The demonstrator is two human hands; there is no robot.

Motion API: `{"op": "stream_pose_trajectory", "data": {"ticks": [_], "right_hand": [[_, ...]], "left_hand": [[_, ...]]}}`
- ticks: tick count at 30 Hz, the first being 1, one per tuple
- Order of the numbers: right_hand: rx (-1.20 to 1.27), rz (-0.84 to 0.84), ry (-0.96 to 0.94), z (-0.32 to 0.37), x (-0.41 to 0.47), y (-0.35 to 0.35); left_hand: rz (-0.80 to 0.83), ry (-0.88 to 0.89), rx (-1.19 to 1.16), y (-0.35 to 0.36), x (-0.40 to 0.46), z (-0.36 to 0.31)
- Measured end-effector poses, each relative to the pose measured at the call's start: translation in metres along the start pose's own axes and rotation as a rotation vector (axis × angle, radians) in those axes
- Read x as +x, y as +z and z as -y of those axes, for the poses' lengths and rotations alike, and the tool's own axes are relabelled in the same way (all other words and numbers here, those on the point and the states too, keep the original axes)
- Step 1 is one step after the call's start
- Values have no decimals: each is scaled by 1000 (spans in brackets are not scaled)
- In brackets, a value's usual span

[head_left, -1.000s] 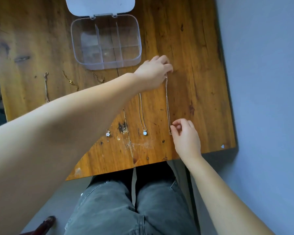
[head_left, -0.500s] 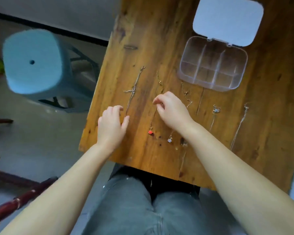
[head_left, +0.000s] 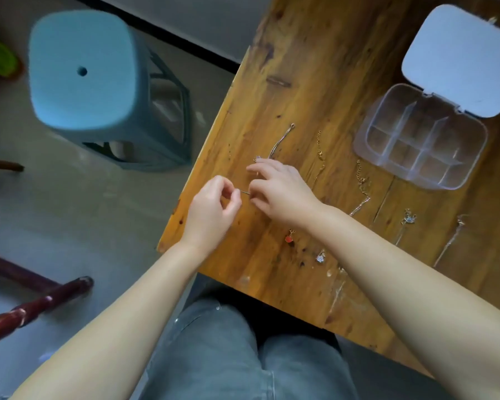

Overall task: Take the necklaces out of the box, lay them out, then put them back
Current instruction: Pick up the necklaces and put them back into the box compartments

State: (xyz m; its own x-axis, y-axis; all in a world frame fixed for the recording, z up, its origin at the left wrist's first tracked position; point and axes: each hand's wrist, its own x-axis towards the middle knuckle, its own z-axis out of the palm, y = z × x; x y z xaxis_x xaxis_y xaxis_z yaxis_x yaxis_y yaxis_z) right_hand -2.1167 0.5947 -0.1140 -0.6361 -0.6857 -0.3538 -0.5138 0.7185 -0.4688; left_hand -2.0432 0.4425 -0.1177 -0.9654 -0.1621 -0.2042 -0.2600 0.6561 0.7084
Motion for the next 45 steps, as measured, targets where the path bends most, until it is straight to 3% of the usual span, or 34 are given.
{"op": "stream_pose_trajectory", "data": {"ticks": [3,6,12,16,19,25,27,30,33,35,37,39,45], "right_hand": [[381,-74,196,-10,-17,-30],[693,-224,387,-27,-47,-70],[1653,-572,488,-67,-87,-114],[1861,-885,585,-106,-92,-125],[1766,-955,695,-133,-73,-128],[1737,-850,770,-160,-36,-121],[1578,-777,806,-162,-38,-116],[1085,-697,862,-157,-52,-107],[856,-695,748,-128,-73,-92],[758,-532,595,-102,-79,-73],[503,-296,450,-84,-77,-50],[266,-177,351,-77,-67,-30],[-71,-180,254,-85,-48,-14]], "left_hand": [[-52,42,-46,-19,24,-12],[8,90,-77,-24,47,-30],[165,271,-129,29,92,-107],[152,317,-134,70,124,-152],[135,386,-61,100,146,-176],[85,514,324,133,171,-185],[84,522,371,133,169,-180],[86,488,267,117,151,-164],[190,378,188,94,104,-132],[255,276,237,82,60,-104],[293,192,328,76,17,-77],[321,142,420,76,-17,-56],[260,187,555,91,-46,-37]]}}
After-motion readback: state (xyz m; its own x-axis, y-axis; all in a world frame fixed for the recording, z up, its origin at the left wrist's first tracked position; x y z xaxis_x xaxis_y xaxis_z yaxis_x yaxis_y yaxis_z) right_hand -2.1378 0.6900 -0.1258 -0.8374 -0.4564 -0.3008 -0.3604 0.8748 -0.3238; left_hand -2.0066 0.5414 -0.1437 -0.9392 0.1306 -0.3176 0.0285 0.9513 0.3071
